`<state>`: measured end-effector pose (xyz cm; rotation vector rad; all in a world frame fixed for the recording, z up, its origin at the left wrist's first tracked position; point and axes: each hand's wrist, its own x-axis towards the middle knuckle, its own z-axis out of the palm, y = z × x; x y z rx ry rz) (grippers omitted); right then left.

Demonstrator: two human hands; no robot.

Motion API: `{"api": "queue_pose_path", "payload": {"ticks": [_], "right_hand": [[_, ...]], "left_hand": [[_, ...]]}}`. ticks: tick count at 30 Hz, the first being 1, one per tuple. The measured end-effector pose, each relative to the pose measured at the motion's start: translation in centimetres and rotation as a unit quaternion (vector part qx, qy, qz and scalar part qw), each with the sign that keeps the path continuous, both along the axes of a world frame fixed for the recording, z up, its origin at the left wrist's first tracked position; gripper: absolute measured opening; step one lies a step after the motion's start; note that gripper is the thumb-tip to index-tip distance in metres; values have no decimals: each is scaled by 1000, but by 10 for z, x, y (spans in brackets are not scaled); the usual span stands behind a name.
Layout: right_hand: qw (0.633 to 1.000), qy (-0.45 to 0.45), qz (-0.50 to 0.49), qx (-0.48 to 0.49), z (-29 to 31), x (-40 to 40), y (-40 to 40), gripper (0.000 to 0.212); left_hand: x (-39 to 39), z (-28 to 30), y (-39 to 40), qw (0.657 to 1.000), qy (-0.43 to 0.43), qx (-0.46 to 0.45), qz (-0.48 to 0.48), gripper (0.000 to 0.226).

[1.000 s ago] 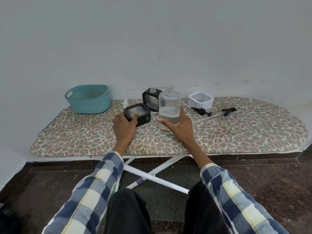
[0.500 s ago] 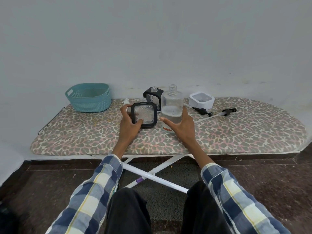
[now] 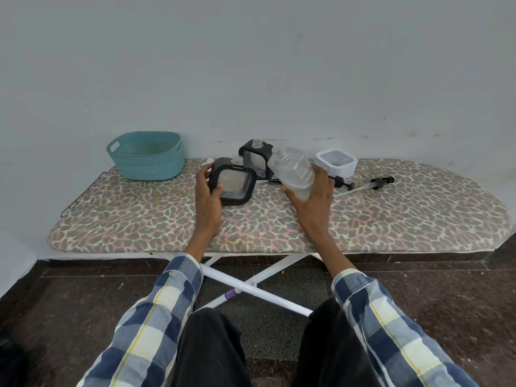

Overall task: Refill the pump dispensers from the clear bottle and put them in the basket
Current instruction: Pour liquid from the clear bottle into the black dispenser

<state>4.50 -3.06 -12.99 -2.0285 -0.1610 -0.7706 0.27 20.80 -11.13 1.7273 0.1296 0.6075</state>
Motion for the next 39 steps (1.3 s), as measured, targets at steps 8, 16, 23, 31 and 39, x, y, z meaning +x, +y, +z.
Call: {"api": "queue_pose_path", "payload": {"ticks": [8,16,23,31,39], "right_hand": [[990,-30,-57,-126,-2,2,3,73],[976,-9,-101,-191,0,-1,5,76],[972,0,-113,-205,1,-2,6,77],[973,12,-111,-203,2,-3,6,80],[972,28,-106,-210,5,-3,6,84]], "left_hand": [[-1,2,-1,1000,-26,-14,-9,52],[-2,2,-2,997,-54,-31,-39,52],[2,-4,0,997,-58,15,-47,52],[6,-7,2,996,-58,47,-51,52],[5,-8,2,990,-57,121,-37,53]]}}
